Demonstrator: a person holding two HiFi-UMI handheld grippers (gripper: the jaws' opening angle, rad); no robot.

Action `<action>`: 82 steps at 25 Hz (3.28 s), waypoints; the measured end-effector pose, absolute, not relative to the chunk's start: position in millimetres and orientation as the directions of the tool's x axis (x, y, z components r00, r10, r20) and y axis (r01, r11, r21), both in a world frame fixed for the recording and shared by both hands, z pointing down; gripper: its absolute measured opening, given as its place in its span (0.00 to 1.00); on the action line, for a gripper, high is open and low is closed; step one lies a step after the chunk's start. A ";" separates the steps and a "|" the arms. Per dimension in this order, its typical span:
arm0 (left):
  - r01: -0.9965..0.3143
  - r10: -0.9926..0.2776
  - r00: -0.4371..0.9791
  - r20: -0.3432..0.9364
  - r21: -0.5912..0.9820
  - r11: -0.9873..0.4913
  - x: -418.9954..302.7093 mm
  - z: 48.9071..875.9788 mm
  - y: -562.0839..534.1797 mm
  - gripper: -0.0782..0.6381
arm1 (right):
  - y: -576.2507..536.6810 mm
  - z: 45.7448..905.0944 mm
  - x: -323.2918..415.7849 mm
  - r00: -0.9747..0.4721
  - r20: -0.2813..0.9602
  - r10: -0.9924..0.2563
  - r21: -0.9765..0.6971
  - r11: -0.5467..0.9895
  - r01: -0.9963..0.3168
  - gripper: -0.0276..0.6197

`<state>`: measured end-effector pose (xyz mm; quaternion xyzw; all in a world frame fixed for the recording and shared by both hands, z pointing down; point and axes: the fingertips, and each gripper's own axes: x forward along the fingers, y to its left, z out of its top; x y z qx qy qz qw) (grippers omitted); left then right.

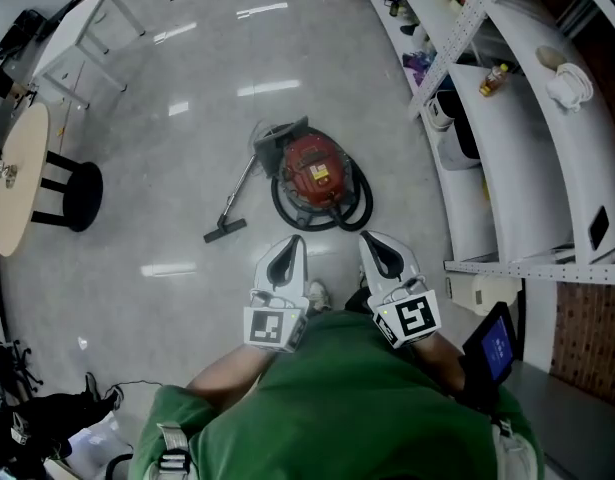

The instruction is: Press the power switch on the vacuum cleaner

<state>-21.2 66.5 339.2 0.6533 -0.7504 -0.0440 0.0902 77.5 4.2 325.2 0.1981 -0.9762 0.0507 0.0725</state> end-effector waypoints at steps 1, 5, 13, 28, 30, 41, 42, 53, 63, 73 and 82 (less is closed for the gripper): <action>-0.970 -0.986 -0.150 0.080 0.183 0.162 -24.4 339.9 64.4 0.12 | -0.5 326.1 73.8 -0.917 0.160 -0.365 -0.072 0.923 -0.379 0.04; -0.954 -0.969 -0.228 0.090 0.176 0.241 -35.5 340.3 49.0 0.12 | -24.7 326.2 60.0 -0.941 0.152 -0.303 -0.075 0.945 -0.317 0.04; -0.919 -0.931 -0.353 0.095 0.152 0.364 -37.9 340.0 -6.5 0.12 | -89.9 329.3 46.6 -0.974 0.144 -0.175 -0.091 0.978 -0.189 0.04; -0.839 -0.845 -0.521 0.118 0.108 0.533 -32.9 345.4 -80.5 0.12 | -181.3 346.2 32.7 -0.991 0.132 -0.016 -0.126 0.992 -0.033 0.04; -0.831 -0.837 -0.533 0.122 0.106 0.545 -34.0 346.9 -83.6 0.12 | -186.9 347.5 29.2 -0.991 0.136 -0.006 -0.127 0.992 -0.024 0.04; -0.832 -0.836 -0.518 0.180 0.121 0.542 -57.7 359.8 -86.6 0.12 | -195.3 352.6 4.0 -0.984 0.179 -0.015 -0.109 0.993 -0.035 0.04; -0.835 -0.838 -0.513 0.186 0.121 0.537 -60.2 361.5 -88.0 0.12 | -196.1 353.7 1.3 -0.983 0.185 -0.018 -0.106 0.994 -0.038 0.04; -0.852 -0.848 -0.462 0.259 0.135 0.505 -91.1 416.0 -99.5 0.12 | -202.0 408.6 -29.6 -0.957 0.287 -0.045 -0.091 0.993 -0.074 0.04; -0.860 -0.833 -0.413 0.367 0.143 0.489 -109.9 495.6 -108.9 0.12 | -201.5 496.1 -60.6 -0.914 0.405 -0.010 -0.111 0.992 -0.060 0.04; -0.856 -0.795 -0.383 0.470 0.143 0.497 -107.8 589.4 -111.8 0.12 | -205.1 596.3 -72.7 -0.866 0.499 0.035 -0.147 0.988 -0.045 0.04; -0.845 -0.756 -0.377 0.534 0.136 0.518 -120.1 662.5 -119.1 0.12 | -206.5 674.9 -78.7 -0.831 0.554 0.053 -0.138 0.990 -0.029 0.04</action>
